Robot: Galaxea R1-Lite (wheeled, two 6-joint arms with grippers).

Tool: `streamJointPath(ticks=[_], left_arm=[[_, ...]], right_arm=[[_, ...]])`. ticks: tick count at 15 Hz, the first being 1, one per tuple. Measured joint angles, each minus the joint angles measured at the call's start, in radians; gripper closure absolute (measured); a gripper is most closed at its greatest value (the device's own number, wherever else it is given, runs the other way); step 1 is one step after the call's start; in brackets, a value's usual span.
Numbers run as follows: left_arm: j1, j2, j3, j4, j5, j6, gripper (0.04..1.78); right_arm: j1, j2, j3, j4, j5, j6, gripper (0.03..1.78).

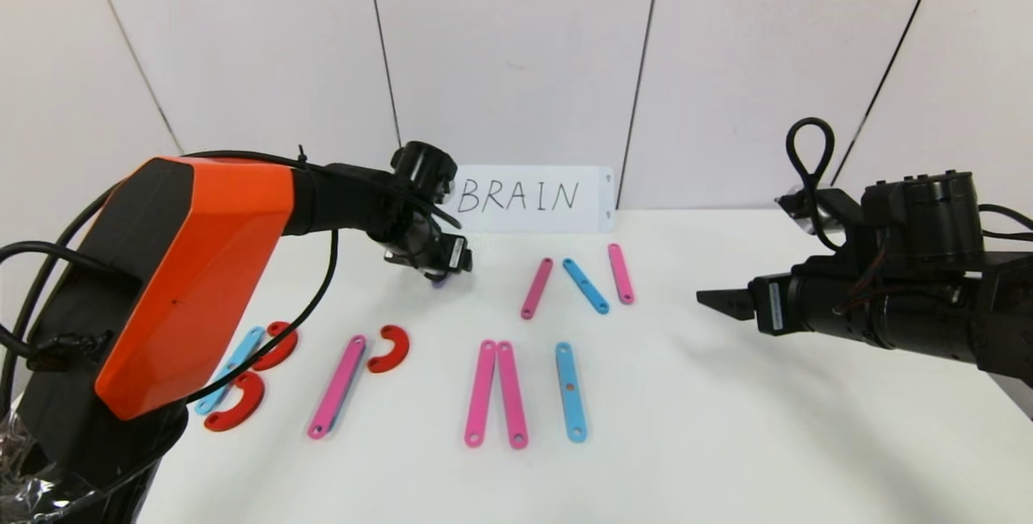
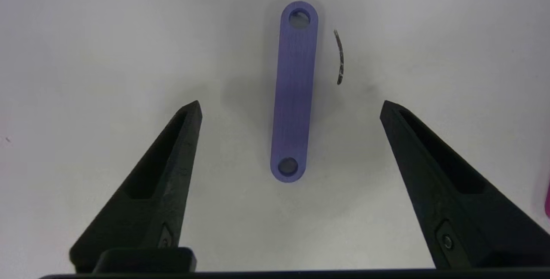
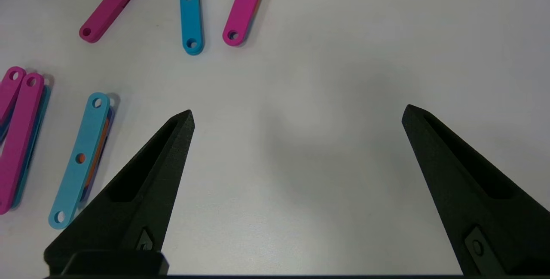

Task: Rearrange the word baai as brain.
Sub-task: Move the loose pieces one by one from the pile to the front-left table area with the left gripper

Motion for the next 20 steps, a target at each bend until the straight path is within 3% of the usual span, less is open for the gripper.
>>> streamJointPath(ticks=[5,7,20], left_arm=[[0.0,0.019,0.0,-0.001,0.001,0.001,1.24],[0.0,0.024,0.0,-0.002,0.001,0.001,1.49],[-0.002,-0.039,0.033,0.029,0.002,-0.026,1.55]], right_arm=[[0.0,-0.001,0.0,0.0,0.0,-0.001,0.11],[0.0,-0.003,0.0,0.0,0.001,-0.001,0.11],[-0.003,-0.007,0.0,0.0,0.0,0.0,0.11]])
